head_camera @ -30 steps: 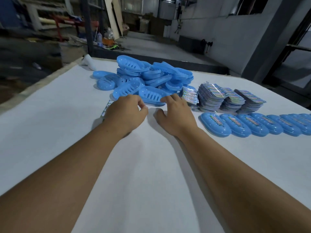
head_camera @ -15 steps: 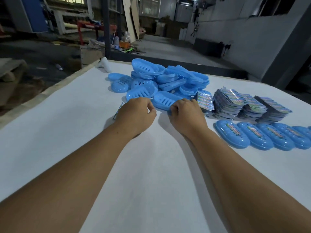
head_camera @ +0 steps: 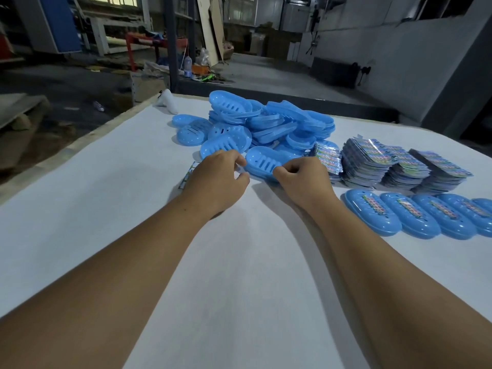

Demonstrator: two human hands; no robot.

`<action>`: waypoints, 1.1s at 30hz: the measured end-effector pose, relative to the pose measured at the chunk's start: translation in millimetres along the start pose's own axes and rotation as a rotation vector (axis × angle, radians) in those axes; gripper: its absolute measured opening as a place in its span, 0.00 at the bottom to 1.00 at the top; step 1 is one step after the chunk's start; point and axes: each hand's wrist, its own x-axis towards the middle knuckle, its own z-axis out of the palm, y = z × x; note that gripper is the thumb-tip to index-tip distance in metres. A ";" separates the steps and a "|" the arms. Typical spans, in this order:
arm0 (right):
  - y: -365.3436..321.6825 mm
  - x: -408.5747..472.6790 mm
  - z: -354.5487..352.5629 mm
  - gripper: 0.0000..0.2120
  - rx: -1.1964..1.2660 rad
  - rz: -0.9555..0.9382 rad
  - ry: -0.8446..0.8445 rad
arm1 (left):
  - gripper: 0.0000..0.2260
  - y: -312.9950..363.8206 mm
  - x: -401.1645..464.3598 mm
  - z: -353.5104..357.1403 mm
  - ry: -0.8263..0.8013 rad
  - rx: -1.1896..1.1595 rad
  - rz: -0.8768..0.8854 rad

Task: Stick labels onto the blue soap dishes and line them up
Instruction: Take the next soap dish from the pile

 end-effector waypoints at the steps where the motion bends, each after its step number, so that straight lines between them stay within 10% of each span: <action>1: 0.4 0.5 1.0 0.11 -0.021 -0.010 -0.004 | 0.14 0.5 0.0 0.0 -0.015 0.006 0.018; 9: 2.2 0.5 4.3 0.18 -0.081 -0.124 -0.030 | 0.15 -0.5 3.3 1.3 -0.078 0.305 0.163; 22: -0.5 -1.6 1.9 0.19 0.041 -0.296 0.102 | 0.04 9.1 8.7 -2.8 0.183 -0.105 0.142; 33: -1.5 0.4 -16.0 0.15 0.267 -0.256 0.056 | 0.13 19.3 4.2 -17.8 0.060 -0.380 -0.030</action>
